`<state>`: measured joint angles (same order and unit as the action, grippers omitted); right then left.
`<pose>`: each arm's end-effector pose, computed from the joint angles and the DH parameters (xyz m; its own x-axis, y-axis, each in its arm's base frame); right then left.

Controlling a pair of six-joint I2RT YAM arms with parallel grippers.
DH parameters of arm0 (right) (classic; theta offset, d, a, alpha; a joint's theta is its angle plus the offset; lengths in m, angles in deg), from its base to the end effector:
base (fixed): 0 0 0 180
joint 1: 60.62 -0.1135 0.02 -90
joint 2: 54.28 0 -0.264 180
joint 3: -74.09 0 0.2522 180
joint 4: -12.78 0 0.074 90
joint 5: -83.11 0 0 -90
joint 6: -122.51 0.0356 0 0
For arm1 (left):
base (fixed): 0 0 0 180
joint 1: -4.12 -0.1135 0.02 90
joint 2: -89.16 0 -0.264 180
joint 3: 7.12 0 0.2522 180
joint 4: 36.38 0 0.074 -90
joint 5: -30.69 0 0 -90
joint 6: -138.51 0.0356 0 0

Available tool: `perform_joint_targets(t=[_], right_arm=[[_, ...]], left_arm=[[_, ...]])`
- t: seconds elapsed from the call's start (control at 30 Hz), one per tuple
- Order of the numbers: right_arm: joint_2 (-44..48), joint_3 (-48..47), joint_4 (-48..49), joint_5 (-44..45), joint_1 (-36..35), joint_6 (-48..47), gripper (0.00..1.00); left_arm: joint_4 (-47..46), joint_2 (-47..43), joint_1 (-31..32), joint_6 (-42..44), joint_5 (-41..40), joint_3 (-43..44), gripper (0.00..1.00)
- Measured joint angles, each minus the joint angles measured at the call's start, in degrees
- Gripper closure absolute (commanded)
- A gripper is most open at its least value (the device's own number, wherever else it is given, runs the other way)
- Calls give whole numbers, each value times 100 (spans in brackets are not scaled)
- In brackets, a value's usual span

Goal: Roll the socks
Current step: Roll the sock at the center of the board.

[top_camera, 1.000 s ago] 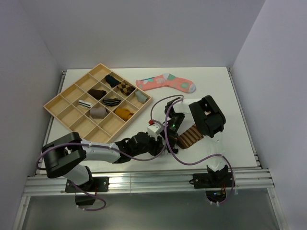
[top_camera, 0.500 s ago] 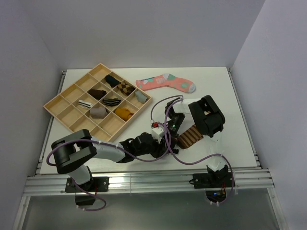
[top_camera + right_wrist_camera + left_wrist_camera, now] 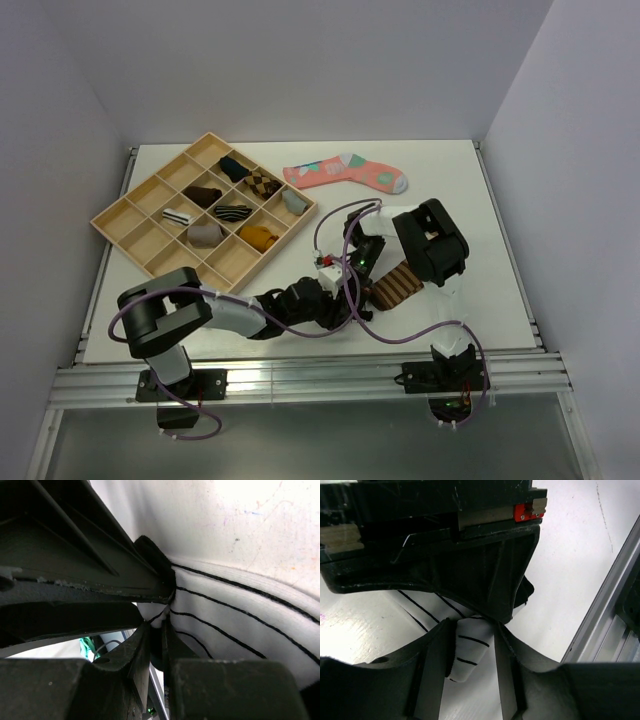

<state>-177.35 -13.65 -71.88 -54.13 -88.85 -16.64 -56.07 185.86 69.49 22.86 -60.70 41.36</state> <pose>0.2702 0.1747 0.1039 -0.5008 -0.8517 -0.1541 -0.5758 0.1949 0.7940 0.1321 -0.2861 0.1353 -0.5690 0.2026 -0.7970 0.7250 0.5810 -0.3699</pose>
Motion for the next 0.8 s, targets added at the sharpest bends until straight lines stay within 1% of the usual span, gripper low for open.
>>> perform_joint_targets(t=[0.07,0.17,0.2,0.27,0.33,0.37,0.47,0.5,0.57,0.6,0.67,0.8], right_arm=[[0,-9,-7,39,0,0,92],[0,-22,-28,127,0,7,92],[0,-22,-28,151,0,15,92],[2,-22,-31,175,13,52,91],[7,-22,-22,188,15,107,87],[17,-20,-17,203,15,131,84],[131,63,55,295,22,227,72],[205,118,107,334,26,269,66],[424,256,212,437,37,363,62],[555,334,286,487,44,387,59],[791,446,415,590,92,415,57],[1095,527,780,601,304,382,56]], left_arm=[[-17,57,0,7,4,35,58],[-59,129,13,4,15,79,68],[-79,149,15,-4,35,92,76],[-79,179,24,-33,68,120,85],[-61,192,24,-59,94,153,96],[-42,205,24,-70,122,177,100],[120,275,20,-129,210,330,100],[181,308,17,-164,227,398,100],[337,402,-4,-245,306,564,100],[413,444,-17,-284,330,643,100],[516,507,-48,-385,380,761,99],[601,527,-162,-597,546,807,100]])
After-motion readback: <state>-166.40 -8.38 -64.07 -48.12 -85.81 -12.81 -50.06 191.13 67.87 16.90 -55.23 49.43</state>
